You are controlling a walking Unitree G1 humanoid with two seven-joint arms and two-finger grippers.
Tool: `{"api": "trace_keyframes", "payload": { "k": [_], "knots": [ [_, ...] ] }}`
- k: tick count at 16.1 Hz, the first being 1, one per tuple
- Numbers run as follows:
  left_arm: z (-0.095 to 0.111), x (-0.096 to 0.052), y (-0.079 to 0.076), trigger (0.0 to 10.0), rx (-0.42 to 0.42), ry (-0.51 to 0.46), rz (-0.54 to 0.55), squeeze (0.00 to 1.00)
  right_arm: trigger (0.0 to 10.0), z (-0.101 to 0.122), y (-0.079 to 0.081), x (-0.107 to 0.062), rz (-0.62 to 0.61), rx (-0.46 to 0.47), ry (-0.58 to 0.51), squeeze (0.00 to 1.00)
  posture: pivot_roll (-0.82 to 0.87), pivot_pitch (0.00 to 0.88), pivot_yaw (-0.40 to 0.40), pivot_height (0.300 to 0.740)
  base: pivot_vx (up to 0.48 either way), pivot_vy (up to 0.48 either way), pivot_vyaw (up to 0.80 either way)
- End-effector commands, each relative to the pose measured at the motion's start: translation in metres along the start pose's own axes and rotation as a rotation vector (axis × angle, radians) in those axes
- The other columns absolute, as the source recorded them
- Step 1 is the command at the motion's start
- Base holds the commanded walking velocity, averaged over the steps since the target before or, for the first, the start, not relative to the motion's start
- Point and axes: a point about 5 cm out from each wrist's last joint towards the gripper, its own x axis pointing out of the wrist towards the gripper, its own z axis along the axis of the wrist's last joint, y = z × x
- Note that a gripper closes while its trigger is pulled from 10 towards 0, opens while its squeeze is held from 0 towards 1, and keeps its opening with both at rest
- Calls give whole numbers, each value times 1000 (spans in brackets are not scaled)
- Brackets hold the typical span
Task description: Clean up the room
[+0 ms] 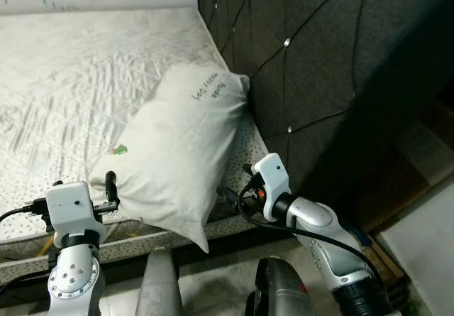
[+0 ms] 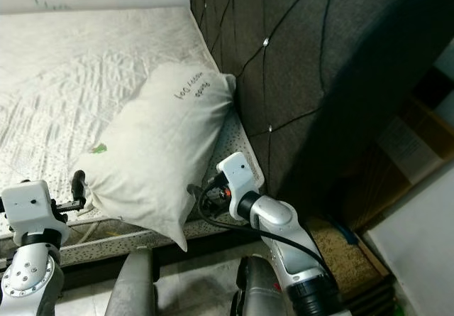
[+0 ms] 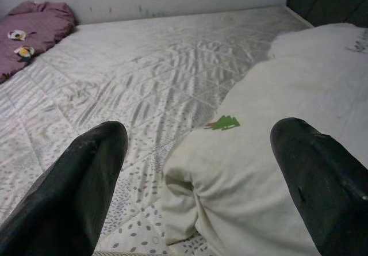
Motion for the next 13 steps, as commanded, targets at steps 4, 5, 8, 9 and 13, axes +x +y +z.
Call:
{"api": "trace_keyframes", "payload": {
  "k": [4,5,8,9,13],
  "knots": [
    [6,0,-6,10000,5,-15,-3,0,10000,-6,2,1,36,8,36,0,31,71,-43,592,0,0,0],
    [6,0,-6,10000,7,-15,-1,0,10000,-7,1,1,34,13,44,0,35,68,-45,592,0,0,0],
    [6,1,-2,10000,46,-19,42,0,10000,-9,1,3,44,5,78,0,39,63,-46,592,0,0,0],
    [6,2,0,10000,62,-17,65,0,10000,-7,1,5,49,-28,73,0,42,61,-45,592,0,0,0],
    [1,3,5,10000,83,20,134,0,10000,-6,-8,22,-95,-14,94,0,53,53,-47,592,0,0,0]
  ]
}}
